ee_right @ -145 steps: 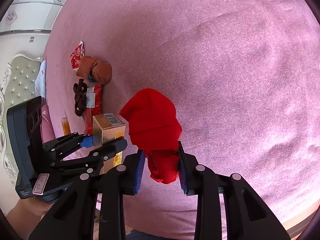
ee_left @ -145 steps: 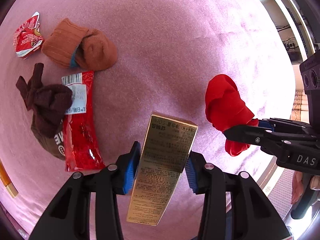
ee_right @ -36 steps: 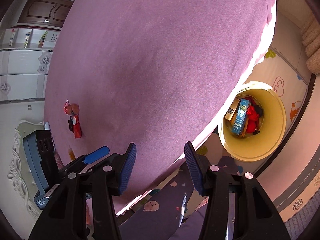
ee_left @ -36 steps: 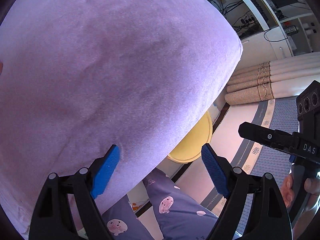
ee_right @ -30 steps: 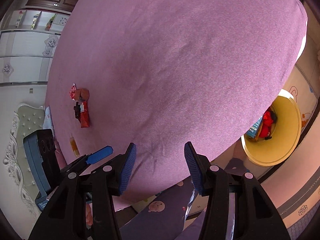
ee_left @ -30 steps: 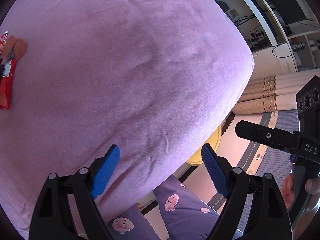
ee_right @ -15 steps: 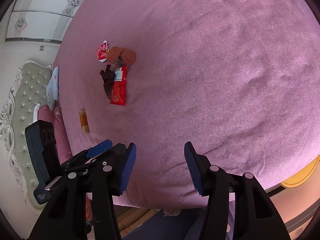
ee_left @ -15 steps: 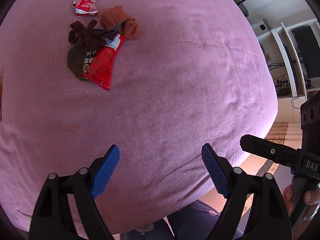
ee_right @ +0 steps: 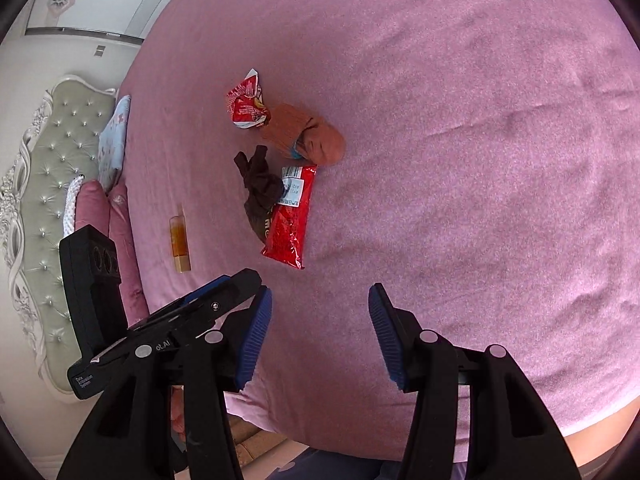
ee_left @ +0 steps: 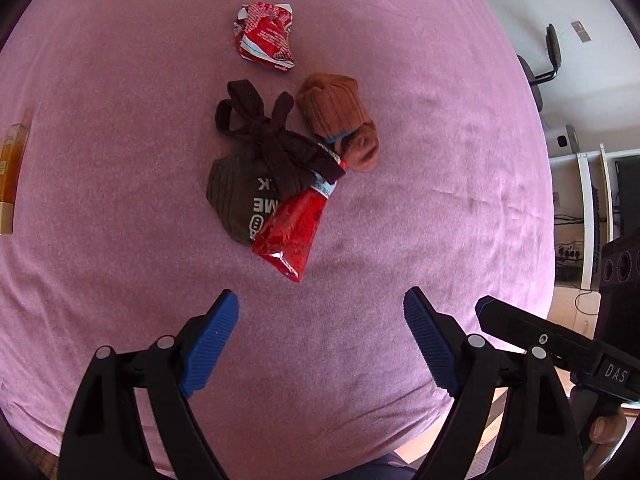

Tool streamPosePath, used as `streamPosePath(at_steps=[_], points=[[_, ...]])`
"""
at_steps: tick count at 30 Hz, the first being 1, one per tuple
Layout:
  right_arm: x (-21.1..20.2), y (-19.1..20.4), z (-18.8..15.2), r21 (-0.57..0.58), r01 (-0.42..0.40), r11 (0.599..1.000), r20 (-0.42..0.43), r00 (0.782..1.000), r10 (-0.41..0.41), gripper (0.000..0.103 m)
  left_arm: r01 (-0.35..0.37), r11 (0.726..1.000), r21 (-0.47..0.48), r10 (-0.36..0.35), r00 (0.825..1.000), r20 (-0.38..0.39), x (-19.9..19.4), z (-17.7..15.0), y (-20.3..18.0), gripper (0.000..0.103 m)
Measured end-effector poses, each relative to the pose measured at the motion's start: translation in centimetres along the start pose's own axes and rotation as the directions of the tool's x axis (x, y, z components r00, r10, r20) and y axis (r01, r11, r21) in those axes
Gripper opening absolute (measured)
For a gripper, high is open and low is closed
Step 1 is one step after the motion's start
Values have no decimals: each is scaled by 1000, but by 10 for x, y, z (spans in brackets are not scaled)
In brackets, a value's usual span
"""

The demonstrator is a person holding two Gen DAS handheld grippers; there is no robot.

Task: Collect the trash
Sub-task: 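Grasp the dark brown sock with the left tool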

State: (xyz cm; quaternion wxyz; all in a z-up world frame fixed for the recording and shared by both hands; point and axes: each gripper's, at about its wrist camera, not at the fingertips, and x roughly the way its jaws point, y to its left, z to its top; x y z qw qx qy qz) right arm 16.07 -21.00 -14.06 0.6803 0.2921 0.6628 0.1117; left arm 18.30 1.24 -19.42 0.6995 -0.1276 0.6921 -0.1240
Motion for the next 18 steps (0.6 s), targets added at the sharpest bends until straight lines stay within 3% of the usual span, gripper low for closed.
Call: streamPosePath(at_steps=[6, 18], points=[[21, -1, 46, -7, 14, 1000, -46, 999, -15, 50, 7, 991, -137, -6, 1000, 7, 12, 44, 19, 85], [60, 5, 104, -20, 27, 999, -113, 993, -29, 50, -37, 987, -156, 30, 998, -47, 54, 104, 26, 85]])
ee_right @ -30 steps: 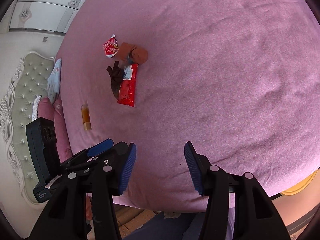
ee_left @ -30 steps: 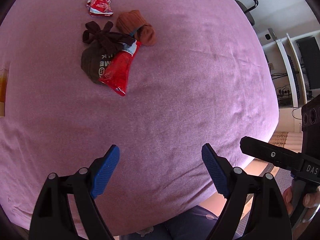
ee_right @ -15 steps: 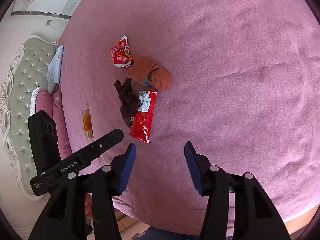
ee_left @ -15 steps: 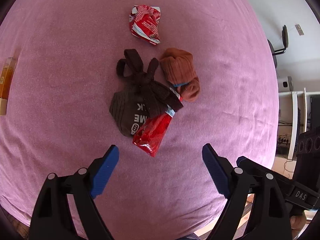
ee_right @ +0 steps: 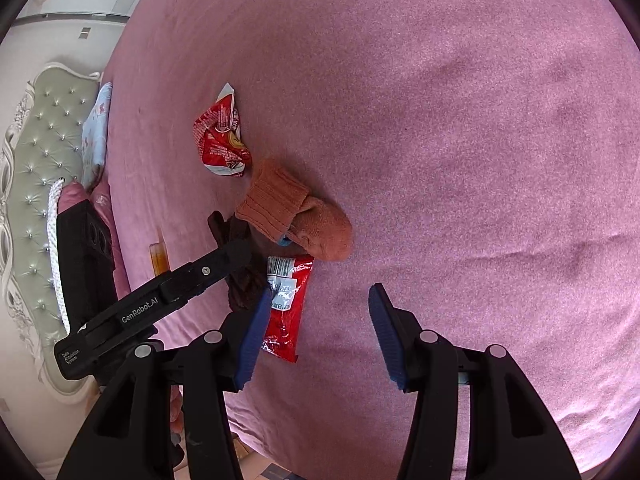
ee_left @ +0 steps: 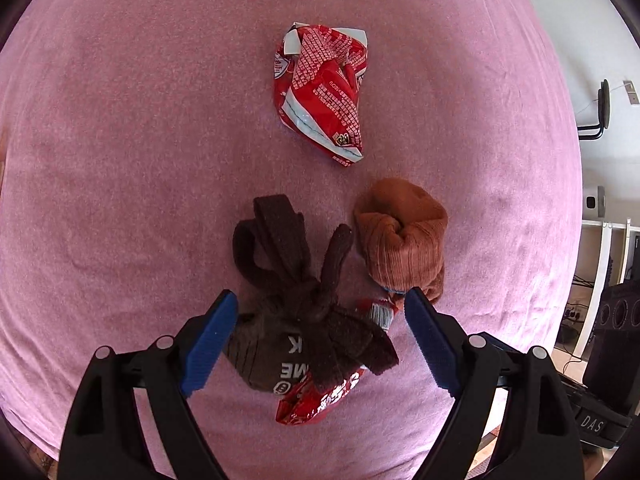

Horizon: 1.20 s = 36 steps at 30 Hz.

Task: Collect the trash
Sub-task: 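Grasp the dark brown sock with the left tool, then grasp the orange-brown sock with the right tool while the left tool holds the dark sock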

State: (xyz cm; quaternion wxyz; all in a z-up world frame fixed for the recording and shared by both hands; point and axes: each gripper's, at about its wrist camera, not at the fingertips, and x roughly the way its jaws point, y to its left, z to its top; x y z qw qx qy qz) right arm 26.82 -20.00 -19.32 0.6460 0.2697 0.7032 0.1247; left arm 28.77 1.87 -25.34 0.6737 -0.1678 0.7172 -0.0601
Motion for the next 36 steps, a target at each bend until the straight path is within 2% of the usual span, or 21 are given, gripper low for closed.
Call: streamPosePath(at_steps=[3, 4, 6, 10, 11, 13, 15, 21, 24, 26, 27, 28, 31, 36], points=[[7, 2, 12, -6, 7, 1000, -10, 1000, -7, 50, 0, 1000, 3, 0, 1000, -12, 10, 7, -2, 84], [10, 2, 15, -5, 7, 1000, -13, 1000, -7, 51, -13, 1000, 8, 13, 1000, -8, 12, 8, -4, 81], [14, 1, 21, 1, 4, 1000, -17, 1000, -4, 51, -35, 999, 17, 36, 999, -7, 16, 10, -5, 72], [22, 2, 27, -2, 7, 1000, -28, 1000, -8, 54, -70, 997, 19, 71, 997, -12, 19, 12, -6, 45], [24, 4, 29, -8, 11, 1000, -31, 999, -11, 55, -65, 998, 14, 65, 998, -13, 18, 13, -2, 37], [29, 9, 31, -29, 27, 999, -34, 999, -28, 57, -26, 1000, -2, 26, 1000, -15, 10, 19, 11, 29], [34, 14, 33, -57, 44, 997, -36, 998, -46, 58, 7, 1000, -13, -8, 1000, -11, 4, 23, 19, 28], [55, 29, 40, -98, 110, 989, -47, 992, -115, 66, 46, 999, -18, -46, 999, 5, -13, 26, 35, 27], [60, 32, 41, -105, 134, 985, -44, 989, -139, 65, 58, 998, -19, -58, 998, 13, -18, 24, 34, 27], [59, 32, 41, -117, 135, 984, -37, 989, -140, 54, 60, 998, -14, -60, 998, 12, -23, 21, 41, 27], [58, 32, 39, -120, 118, 986, -45, 991, -124, 40, 60, 998, -11, -60, 998, 12, -24, 15, 34, 27], [58, 32, 37, -120, 104, 987, -54, 992, -111, 30, 59, 998, -9, -59, 998, 10, -25, 10, 32, 27], [55, 34, 29, -139, 107, 985, -43, 993, -114, 24, 62, 998, -3, -62, 998, 10, -28, -9, 28, 27], [39, 25, 10, -106, 80, 991, -26, 996, -83, 23, 67, 998, 22, -67, 998, 18, -40, -17, 28, 27]])
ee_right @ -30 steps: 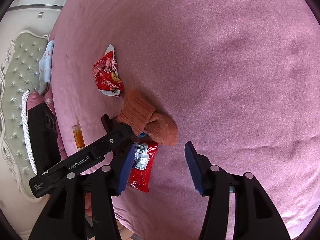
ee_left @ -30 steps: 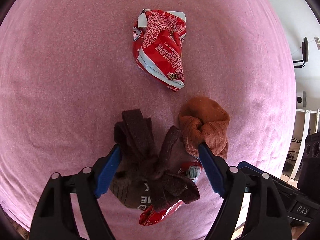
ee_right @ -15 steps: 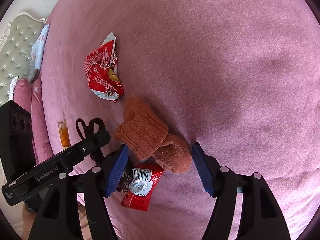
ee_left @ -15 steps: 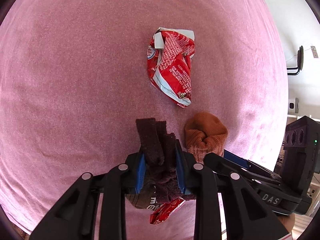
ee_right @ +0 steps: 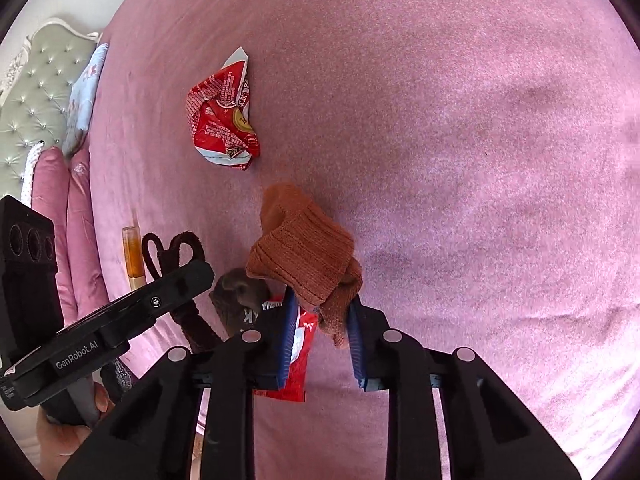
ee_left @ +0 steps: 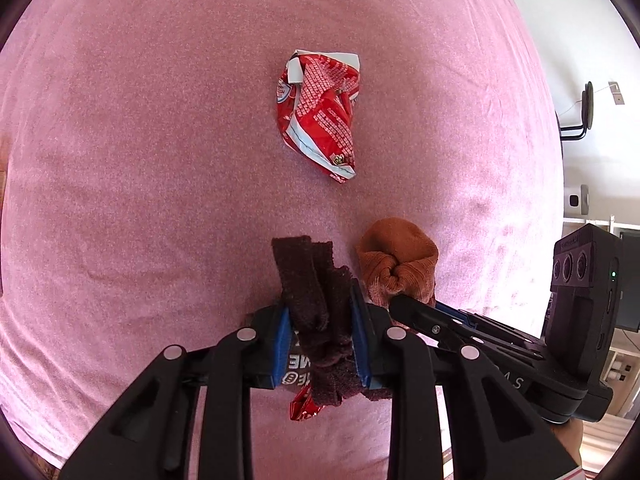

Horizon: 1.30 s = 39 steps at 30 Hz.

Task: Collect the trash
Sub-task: 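Grasp the orange-brown sock with the right tool while the left tool holds the dark sock, then carry both socks with both tools over the yellow bin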

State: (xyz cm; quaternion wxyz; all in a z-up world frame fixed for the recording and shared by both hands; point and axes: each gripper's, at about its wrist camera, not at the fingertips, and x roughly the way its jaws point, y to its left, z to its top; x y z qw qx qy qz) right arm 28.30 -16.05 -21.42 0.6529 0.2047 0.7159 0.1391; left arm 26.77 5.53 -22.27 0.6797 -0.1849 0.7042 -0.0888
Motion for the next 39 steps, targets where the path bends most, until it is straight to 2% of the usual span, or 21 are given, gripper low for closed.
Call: streamPosePath(at_steps=[4, 10, 18, 20, 26, 30, 34, 39], points=[[-22, -7, -23, 18, -30, 999, 42, 999, 29, 23, 0, 1000, 29, 0, 1000, 7, -9, -14, -5, 27], [-45, -16, -65, 45, -50, 998, 75, 996, 47, 23, 4, 996, 85, -3, 1000, -4, -16, -51, -16, 27], [-63, -33, -132, 94, -52, 994, 124, 991, 40, 23, 11, 985, 170, -3, 999, -50, -9, -115, -35, 27], [-67, -37, -149, 113, -49, 992, 139, 990, 33, 23, 13, 981, 195, 0, 998, -66, -4, -118, -49, 27], [-81, -58, -203, 189, -59, 980, 199, 980, 21, 23, 31, 964, 265, 0, 993, -117, 12, -164, -71, 27], [-92, -79, -237, 245, -68, 967, 242, 970, 7, 23, 32, 943, 332, 19, 989, -150, 26, -187, -90, 27], [-105, -107, -268, 301, -88, 950, 286, 958, -2, 23, 35, 919, 392, 37, 984, -174, 45, -207, -128, 27], [-128, -154, -312, 387, -121, 914, 335, 942, -17, 23, 47, 871, 489, 76, 970, -230, 69, -248, -174, 27]])
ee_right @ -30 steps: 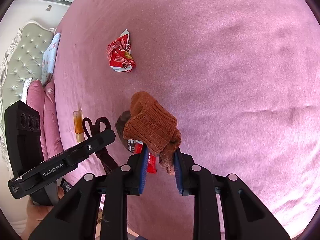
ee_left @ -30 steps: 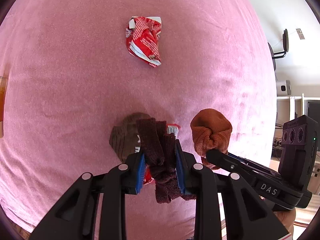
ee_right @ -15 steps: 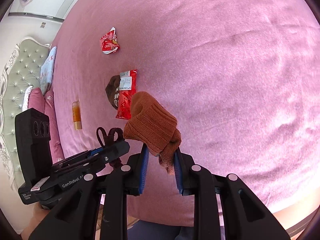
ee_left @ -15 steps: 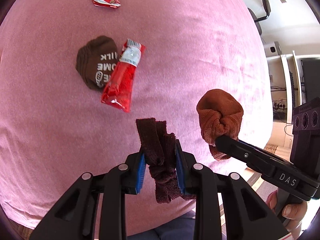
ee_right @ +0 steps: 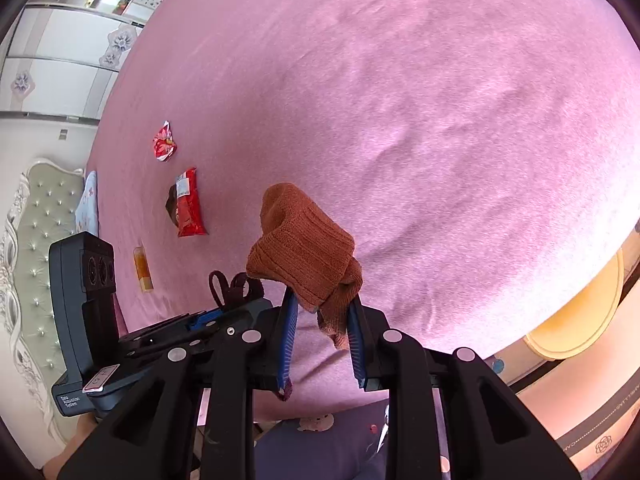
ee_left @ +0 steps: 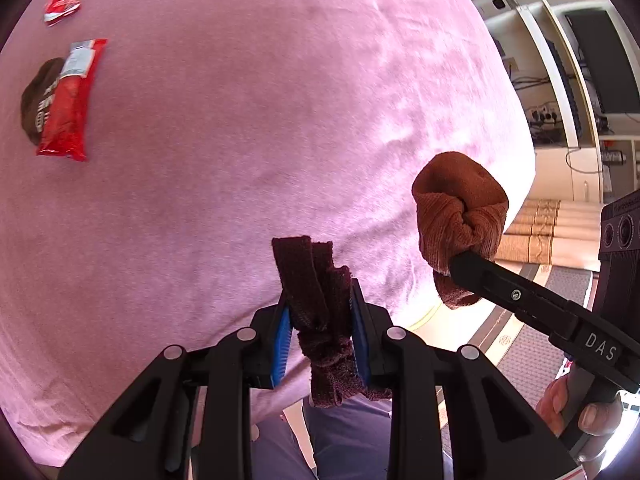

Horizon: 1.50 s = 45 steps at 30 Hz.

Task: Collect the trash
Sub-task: 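Carry both socks with both tools over the yellow bin, then open both tools to drop the socks into the bin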

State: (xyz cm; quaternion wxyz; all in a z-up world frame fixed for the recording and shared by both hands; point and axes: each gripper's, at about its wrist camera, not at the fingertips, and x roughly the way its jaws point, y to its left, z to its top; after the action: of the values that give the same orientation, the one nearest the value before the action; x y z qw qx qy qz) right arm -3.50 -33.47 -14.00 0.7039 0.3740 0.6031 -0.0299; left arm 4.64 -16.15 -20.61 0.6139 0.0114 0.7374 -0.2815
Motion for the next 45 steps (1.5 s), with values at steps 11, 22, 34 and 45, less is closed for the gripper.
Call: streamPosePath(at_steps=[11, 22, 34, 45], points=[[-83, -140, -33, 188, 4, 982, 80, 997, -20, 23, 4, 979, 204, 18, 994, -106, 66, -22, -144, 27], [-128, -260, -75, 375, -27, 926, 141, 990, -28, 23, -7, 933, 360, 83, 978, -194, 131, -52, -245, 27], [-142, -337, -106, 519, -65, 852, 160, 987, -22, 34, -53, 869, 492, 188, 955, -229, 182, -72, -323, 43], [-145, -363, -115, 569, -75, 819, 159, 987, -20, 47, -78, 863, 500, 229, 941, -248, 198, -79, -337, 70]])
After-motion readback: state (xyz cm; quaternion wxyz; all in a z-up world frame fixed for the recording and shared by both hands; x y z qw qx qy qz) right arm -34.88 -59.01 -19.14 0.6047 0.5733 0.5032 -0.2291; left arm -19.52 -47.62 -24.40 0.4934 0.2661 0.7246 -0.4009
